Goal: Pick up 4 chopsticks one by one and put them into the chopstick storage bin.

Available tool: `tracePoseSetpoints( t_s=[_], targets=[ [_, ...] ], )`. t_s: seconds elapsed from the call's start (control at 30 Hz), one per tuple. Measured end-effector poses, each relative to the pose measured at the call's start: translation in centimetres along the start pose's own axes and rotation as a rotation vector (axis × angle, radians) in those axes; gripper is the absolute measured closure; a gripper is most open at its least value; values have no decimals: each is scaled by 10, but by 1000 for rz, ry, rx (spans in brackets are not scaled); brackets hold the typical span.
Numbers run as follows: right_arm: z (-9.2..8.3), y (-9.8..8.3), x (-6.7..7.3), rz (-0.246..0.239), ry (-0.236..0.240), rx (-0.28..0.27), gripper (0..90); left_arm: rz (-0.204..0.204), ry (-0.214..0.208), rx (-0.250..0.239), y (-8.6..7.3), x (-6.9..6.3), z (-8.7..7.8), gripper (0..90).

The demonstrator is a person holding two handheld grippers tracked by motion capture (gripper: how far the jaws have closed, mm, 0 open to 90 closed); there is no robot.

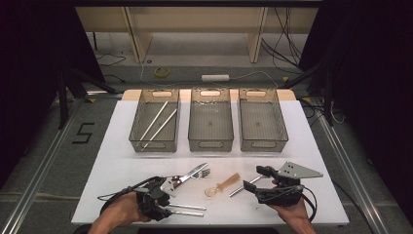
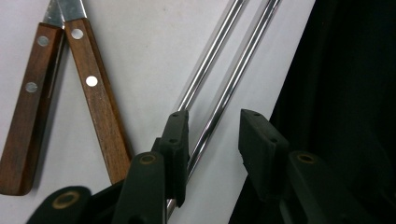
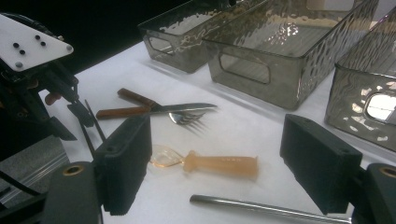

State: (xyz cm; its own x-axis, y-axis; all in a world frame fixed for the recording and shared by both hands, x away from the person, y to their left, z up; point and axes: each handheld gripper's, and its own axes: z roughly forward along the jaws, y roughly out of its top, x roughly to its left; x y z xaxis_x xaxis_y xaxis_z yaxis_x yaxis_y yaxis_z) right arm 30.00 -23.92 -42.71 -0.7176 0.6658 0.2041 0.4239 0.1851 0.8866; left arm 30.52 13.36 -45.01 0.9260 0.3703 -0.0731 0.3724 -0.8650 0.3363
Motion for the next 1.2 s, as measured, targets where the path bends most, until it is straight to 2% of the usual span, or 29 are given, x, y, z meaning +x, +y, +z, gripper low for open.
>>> tracePoseSetpoints(
  t_s=[0.33,0.57,0.83,0.97,1.1,1.2],
  targets=[
    [1,0,0,3,1,3,261,22,2,58,4,1,10,707],
    [1,0,1,2,3,6,261,36,6,100,4,3,13,719],
    [1,0,1,3,3,7,261,51,6,106,3,5,12,734],
    [1,0,1,3,3,8,261,70,14,107,3,3,13,743],
    [1,0,1,2,2,8,261,128,20,121,3,1,12,757],
    [1,0,1,3,2,8,261,136,16,115,2,1,12,769]
  ],
)
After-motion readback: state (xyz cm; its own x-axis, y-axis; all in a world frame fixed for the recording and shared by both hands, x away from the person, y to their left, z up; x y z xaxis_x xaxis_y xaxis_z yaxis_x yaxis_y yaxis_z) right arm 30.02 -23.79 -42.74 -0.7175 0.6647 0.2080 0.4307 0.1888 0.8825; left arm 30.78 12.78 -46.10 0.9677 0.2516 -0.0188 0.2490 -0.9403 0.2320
